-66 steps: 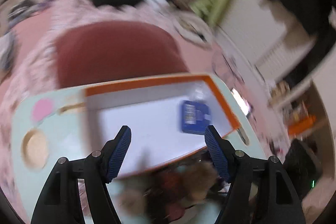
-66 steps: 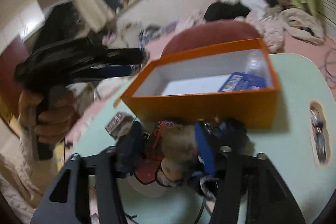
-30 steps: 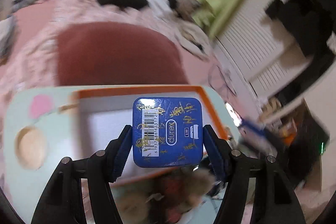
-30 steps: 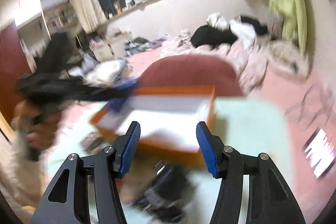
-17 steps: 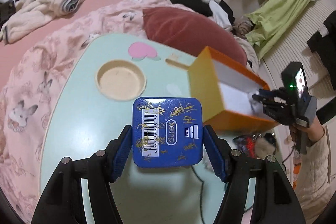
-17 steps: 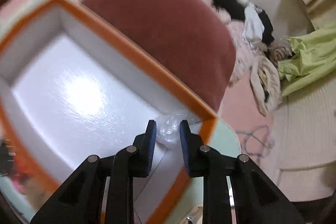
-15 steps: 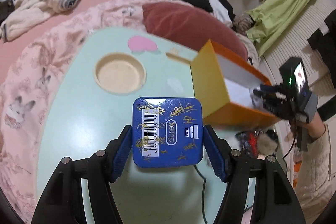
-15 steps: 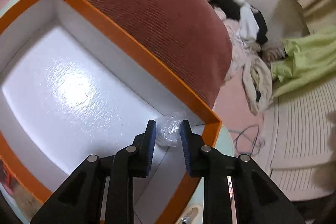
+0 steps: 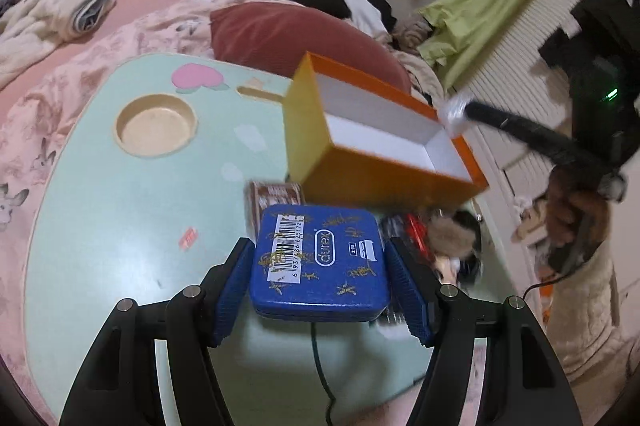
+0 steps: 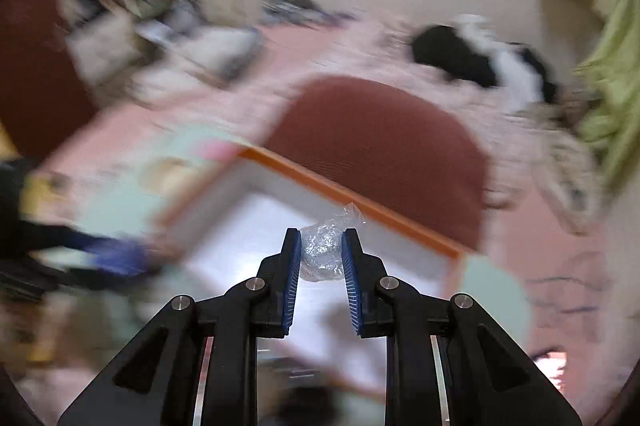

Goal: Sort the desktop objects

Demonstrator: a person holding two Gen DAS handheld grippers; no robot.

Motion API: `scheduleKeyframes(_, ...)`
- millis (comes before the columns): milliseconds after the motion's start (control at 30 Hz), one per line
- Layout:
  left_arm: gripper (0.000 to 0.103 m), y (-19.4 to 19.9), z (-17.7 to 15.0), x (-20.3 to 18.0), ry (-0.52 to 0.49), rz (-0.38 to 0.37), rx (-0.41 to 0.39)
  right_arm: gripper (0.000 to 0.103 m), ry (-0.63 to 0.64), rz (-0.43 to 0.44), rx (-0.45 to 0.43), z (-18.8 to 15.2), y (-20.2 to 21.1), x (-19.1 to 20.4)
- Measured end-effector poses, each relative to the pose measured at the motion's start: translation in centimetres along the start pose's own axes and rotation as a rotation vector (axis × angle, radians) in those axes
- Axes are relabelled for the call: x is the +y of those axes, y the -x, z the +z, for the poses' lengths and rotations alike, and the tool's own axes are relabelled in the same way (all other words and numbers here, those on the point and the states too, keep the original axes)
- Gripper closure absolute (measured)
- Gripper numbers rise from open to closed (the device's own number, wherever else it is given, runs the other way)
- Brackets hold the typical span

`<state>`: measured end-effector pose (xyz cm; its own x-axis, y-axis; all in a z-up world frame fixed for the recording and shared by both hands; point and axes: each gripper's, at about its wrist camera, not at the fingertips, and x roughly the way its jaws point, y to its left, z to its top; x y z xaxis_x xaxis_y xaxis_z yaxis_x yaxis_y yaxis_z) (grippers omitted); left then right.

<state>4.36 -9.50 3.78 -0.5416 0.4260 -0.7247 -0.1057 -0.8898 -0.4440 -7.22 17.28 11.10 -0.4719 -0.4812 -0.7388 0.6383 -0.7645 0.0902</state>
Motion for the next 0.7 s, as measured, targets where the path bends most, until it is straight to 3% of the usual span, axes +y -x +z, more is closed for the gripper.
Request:
scheduleKeyframes(67,0.037,0.0,-1.2,-0.6,-0.024,-0.013,0.015,0.080,-0.013,0.122,-0.004,-0.5,0.7,1.4)
scheduleKeyframes(133,0.037,-0.6,-2.2,-1.0,-0.034,-0.027,0.036,0.080,-0.019,0.156,0.012,-1.4,0.5,2.4)
scheduleKeyframes(233,0.038,-1.7,-3.1,-1.3,-0.039,-0.011,0.037,0.080,-0.026,0.126,0.067,-3.1,-1.2,3.9)
scheduleKeyframes(333,0.037,-1.8,-3.3,-1.3,-0.026,-0.015,-0.014,0.079,-0.068,0.093,0.095,-4.3,-2.1,3.9)
scheduleKeyframes(433,0.035,-1.3,-3.3,-1.4,-0.023,-0.022,-0.044,0.076,-0.131,0.027,0.071,-5.8,-1.6,3.6)
scheduleKeyframes(500,0.032,-0.5,-3.5,-1.6,-0.036,-0.012,-0.077,0.074,-0.180,0.031,0.013,-6.6,-0.3,2.8)
scheduleKeyframes(567,0.029,0.4,-4.0,-1.9,-0.068,0.004,-0.095,0.053,-0.204,0.042,-0.057,-7.7,1.2,2.4)
scheduleKeyframes(600,0.029,0.5,-4.1,-2.0,-0.078,0.012,-0.093,0.033,-0.218,0.033,-0.102,-8.5,2.2,2.5)
scheduleKeyframes(633,0.029,0.7,-4.5,-2.2,-0.100,0.028,-0.090,0.026,-0.230,0.016,-0.153,-9.6,3.2,2.7)
scheduleKeyframes(700,0.028,1.0,-5.4,-2.8,-0.146,0.064,-0.075,0.026,-0.239,0.002,-0.197,-11.3,4.0,3.3)
